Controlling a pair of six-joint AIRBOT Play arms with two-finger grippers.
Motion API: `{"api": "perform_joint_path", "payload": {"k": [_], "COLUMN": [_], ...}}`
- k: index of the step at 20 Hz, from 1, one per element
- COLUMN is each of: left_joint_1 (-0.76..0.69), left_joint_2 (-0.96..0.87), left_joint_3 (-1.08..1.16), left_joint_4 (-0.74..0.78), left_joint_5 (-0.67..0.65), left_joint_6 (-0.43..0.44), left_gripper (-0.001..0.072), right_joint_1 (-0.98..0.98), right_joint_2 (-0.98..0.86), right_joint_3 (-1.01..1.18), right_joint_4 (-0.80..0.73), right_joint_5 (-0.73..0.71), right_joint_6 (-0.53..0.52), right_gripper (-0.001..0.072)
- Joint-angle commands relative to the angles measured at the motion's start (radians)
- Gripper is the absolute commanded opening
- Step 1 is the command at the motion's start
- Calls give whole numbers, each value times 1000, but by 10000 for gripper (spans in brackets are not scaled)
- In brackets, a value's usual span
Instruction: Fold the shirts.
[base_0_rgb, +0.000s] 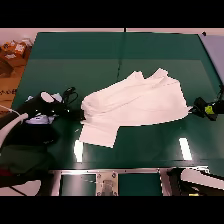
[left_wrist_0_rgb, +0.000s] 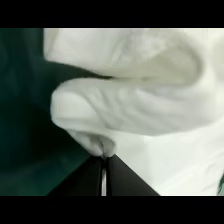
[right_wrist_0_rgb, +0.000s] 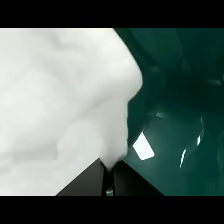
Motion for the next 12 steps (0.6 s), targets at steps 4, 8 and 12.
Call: {"api": "perform_joint_path", "payload": {"k": [4,8,12], "left_joint_1": [-7,-7,-7], "left_joint_2": [297,500,583], "left_joint_3": [410,813,1164], "left_joint_4": [227,263,258], "left_joint_5": [-163,-93,-113], "left_joint_6": [-164,-193,-215], "left_gripper": [25,26,26], "right_joint_1": [21,21,21], "right_joint_2": [177,350,493], "right_joint_3": [308,652,916], "right_joint_4": [154,206,192], "right_joint_5": [149,127,6], "right_joint_6": [10,125,217], "right_gripper": [14,14,14]}}
